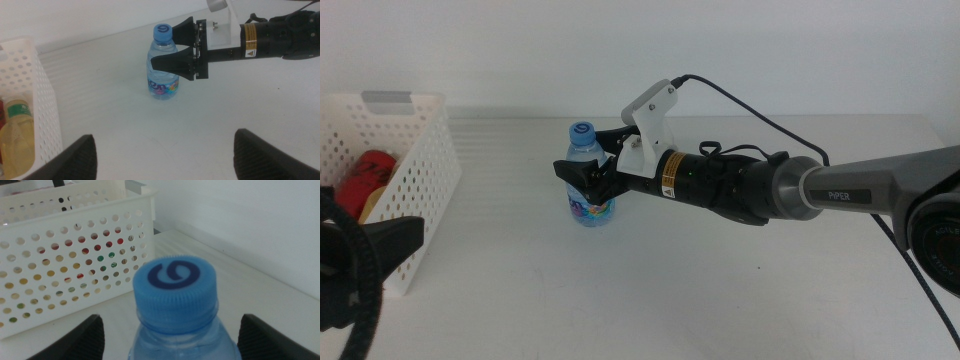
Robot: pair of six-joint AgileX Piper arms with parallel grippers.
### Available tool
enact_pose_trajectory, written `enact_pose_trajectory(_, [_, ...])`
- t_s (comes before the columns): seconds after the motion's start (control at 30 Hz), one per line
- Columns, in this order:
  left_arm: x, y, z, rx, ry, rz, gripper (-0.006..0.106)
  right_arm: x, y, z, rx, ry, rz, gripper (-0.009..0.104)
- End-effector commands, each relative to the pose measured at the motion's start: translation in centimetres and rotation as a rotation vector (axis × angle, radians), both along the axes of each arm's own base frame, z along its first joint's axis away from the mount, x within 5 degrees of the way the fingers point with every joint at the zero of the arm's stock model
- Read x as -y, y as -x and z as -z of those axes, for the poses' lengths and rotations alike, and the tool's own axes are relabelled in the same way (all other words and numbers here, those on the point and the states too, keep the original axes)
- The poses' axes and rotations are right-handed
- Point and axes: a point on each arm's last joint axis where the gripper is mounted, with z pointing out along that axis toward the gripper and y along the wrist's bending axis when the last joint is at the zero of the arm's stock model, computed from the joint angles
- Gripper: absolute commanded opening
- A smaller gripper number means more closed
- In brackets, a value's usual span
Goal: Use arms to grab the bottles and put them into the dustbin to the left of the table.
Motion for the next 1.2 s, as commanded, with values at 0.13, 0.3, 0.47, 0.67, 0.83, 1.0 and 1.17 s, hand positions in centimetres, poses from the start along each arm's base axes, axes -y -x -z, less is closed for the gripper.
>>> enact_pose_trajectory(0.13, [0.1, -0.2, -1.4, 0.075, 0.054, -0.012, 0.090, 0.2, 0.5, -5.2, 0.093, -0.117, -0.030, 0.075])
enact_pose_trajectory(0.3, [0.1, -0.2, -1.4, 0.075, 0.054, -0.012, 0.090, 1.6, 2.4, -5.9, 0.096, -0.101, 0.006, 0.075])
enact_pose_trajectory(0.47, [0.1, -0.2, -1.4, 0.075, 0.054, -0.012, 0.090, 3.7, 4.9, -7.1, 0.126, -0.085, 0.062, 0.075])
enact_pose_trajectory(0.67, [0.1, -0.2, -1.4, 0.075, 0.054, -0.012, 0.090, 6.2, 8.5, -8.3, 0.121, -0.081, 0.098, 0.075])
enact_pose_trajectory(0.83, [0.1, -0.2, -1.4, 0.075, 0.054, -0.012, 0.090, 8.4, 12.0, -9.9, 0.122, -0.089, 0.108, 0.075])
enact_pose_trajectory(1.0, [0.1, -0.2, -1.4, 0.075, 0.054, -0.012, 0.090, 11.4, 14.9, -11.8, 0.072, -0.100, 0.231, 0.075])
enact_pose_trajectory(1.17, [0.1, -0.2, -1.4, 0.075, 0.054, -0.012, 0.090, 14.7, 17.7, -13.6, 0.048, -0.042, 0.389, 0.075])
